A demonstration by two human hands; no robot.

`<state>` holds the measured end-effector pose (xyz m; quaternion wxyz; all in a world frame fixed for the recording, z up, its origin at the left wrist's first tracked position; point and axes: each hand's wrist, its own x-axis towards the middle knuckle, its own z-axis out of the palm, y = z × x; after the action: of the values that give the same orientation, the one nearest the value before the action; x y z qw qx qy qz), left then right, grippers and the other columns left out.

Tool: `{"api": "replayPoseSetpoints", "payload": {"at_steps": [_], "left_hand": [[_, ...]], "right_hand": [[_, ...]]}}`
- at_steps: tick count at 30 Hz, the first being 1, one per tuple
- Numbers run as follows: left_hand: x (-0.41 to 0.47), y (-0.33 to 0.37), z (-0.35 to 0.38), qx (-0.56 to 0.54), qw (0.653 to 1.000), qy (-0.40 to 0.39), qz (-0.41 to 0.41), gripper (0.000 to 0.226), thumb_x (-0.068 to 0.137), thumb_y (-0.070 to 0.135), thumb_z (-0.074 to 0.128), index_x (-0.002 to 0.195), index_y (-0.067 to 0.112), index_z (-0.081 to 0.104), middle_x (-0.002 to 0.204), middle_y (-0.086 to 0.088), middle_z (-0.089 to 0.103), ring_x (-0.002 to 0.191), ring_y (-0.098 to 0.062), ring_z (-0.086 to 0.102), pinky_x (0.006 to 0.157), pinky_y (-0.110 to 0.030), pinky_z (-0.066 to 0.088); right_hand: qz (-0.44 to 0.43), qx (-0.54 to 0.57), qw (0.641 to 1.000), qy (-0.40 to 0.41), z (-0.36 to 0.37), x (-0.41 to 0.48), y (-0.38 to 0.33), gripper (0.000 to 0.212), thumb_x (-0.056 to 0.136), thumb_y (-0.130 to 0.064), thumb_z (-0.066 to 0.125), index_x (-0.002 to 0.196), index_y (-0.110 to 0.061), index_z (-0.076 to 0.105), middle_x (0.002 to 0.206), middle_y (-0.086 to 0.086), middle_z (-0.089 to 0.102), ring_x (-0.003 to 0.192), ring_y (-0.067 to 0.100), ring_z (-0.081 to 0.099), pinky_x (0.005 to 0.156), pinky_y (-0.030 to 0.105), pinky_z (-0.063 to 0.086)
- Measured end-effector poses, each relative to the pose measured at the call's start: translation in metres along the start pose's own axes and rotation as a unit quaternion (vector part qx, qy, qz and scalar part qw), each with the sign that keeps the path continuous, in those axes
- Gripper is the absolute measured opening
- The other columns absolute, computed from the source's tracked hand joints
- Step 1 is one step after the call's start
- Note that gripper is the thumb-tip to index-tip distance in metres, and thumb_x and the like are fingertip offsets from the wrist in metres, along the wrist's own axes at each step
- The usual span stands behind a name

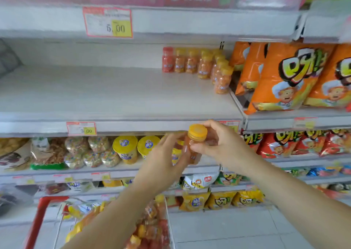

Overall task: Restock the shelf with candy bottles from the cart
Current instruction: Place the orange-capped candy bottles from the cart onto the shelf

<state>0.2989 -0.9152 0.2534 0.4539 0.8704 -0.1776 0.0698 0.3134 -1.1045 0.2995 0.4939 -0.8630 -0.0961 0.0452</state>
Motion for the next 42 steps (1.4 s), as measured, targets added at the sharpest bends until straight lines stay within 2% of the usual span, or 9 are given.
{"api": "replayPoseSetpoints", "payload": {"at_steps": [3, 5, 10, 14, 19, 27, 38, 40, 42], "left_hand": [[0.038, 0.027, -0.006, 0.002, 0.999, 0.003, 0.039, 0.036, 0.096, 0.033, 0.056, 0.131, 0.038, 0.047, 0.118, 0.02, 0.056, 0.103, 0.002, 0.059, 0.083, -0.029, 0.054], [0.059, 0.038, -0.007, 0.011, 0.999, 0.002, 0.045, 0.039, 0.097, 0.032, 0.056, 0.134, 0.039, 0.045, 0.12, 0.019, 0.054, 0.104, 0.002, 0.058, 0.078, -0.034, 0.056], [0.101, 0.021, 0.0, 0.115, 0.993, -0.017, 0.018, 0.037, 0.095, 0.029, 0.058, 0.131, 0.032, 0.053, 0.129, 0.012, 0.053, 0.11, -0.011, 0.058, 0.09, -0.039, 0.052], [0.115, -0.003, 0.005, 0.18, 0.983, -0.042, -0.02, 0.031, 0.096, 0.029, 0.056, 0.126, 0.031, 0.059, 0.128, 0.009, 0.055, 0.106, -0.02, 0.062, 0.094, -0.04, 0.048], [0.113, -0.02, 0.008, 0.287, 0.955, -0.069, -0.002, 0.035, 0.101, 0.023, 0.043, 0.132, 0.033, 0.055, 0.131, 0.01, 0.055, 0.115, -0.019, 0.053, 0.1, -0.032, 0.033], [0.11, -0.021, 0.012, 0.321, 0.946, -0.053, 0.007, 0.038, 0.101, 0.023, 0.038, 0.135, 0.038, 0.049, 0.133, 0.013, 0.05, 0.119, -0.015, 0.049, 0.103, -0.029, 0.028], [0.109, -0.021, 0.011, 0.326, 0.943, -0.068, 0.003, 0.039, 0.1, 0.032, 0.042, 0.138, 0.04, 0.044, 0.135, 0.015, 0.047, 0.123, -0.013, 0.045, 0.108, -0.029, 0.024], [0.109, -0.022, 0.011, 0.328, 0.942, -0.069, 0.004, 0.039, 0.101, 0.033, 0.042, 0.139, 0.04, 0.043, 0.135, 0.015, 0.046, 0.125, -0.012, 0.045, 0.109, -0.029, 0.023], [0.109, -0.021, 0.011, 0.327, 0.942, -0.07, 0.006, 0.039, 0.101, 0.034, 0.042, 0.139, 0.04, 0.043, 0.135, 0.015, 0.046, 0.125, -0.012, 0.044, 0.109, -0.029, 0.023]], "right_hand": [[-0.042, -0.012, 0.997, 0.063, -0.034, 0.01, -0.017, 0.049, 0.077, -0.029, 0.082, 0.12, -0.034, 0.058, 0.109, -0.015, 0.07, 0.103, -0.002, 0.063, 0.091, 0.025, 0.05], [-0.066, -0.019, 0.993, 0.096, -0.051, 0.022, -0.023, 0.051, 0.079, -0.032, 0.081, 0.123, -0.035, 0.055, 0.113, -0.014, 0.068, 0.108, 0.001, 0.062, 0.094, 0.03, 0.05], [-0.058, -0.056, 0.981, 0.178, -0.085, 0.069, -0.014, 0.051, 0.08, -0.022, 0.08, 0.122, -0.03, 0.053, 0.113, -0.01, 0.067, 0.103, 0.009, 0.064, 0.093, 0.034, 0.053], [-0.03, -0.12, 0.968, 0.219, -0.093, 0.101, 0.011, 0.052, 0.084, -0.02, 0.077, 0.129, -0.019, 0.052, 0.116, 0.001, 0.067, 0.103, 0.019, 0.065, 0.091, 0.038, 0.054], [-0.028, -0.201, 0.951, 0.232, -0.096, 0.129, 0.032, 0.043, 0.086, -0.023, 0.073, 0.123, -0.013, 0.055, 0.114, 0.008, 0.067, 0.102, 0.024, 0.065, 0.089, 0.042, 0.054], [0.006, -0.235, 0.947, 0.22, -0.103, 0.142, 0.047, 0.03, 0.087, -0.027, 0.072, 0.109, -0.015, 0.057, 0.1, 0.004, 0.069, 0.091, 0.023, 0.067, 0.082, 0.043, 0.057], [0.017, -0.241, 0.943, 0.228, -0.101, 0.149, 0.047, 0.037, 0.086, -0.029, 0.074, 0.113, -0.012, 0.055, 0.105, 0.008, 0.069, 0.096, 0.026, 0.067, 0.086, 0.044, 0.057], [0.02, -0.237, 0.944, 0.231, -0.1, 0.149, 0.049, 0.043, 0.086, -0.029, 0.074, 0.119, -0.012, 0.054, 0.109, 0.008, 0.068, 0.099, 0.027, 0.067, 0.089, 0.043, 0.056], [0.023, -0.221, 0.947, 0.233, -0.102, 0.146, 0.048, 0.058, 0.084, -0.031, 0.075, 0.132, -0.012, 0.049, 0.118, 0.007, 0.066, 0.107, 0.026, 0.064, 0.094, 0.043, 0.054]]}}
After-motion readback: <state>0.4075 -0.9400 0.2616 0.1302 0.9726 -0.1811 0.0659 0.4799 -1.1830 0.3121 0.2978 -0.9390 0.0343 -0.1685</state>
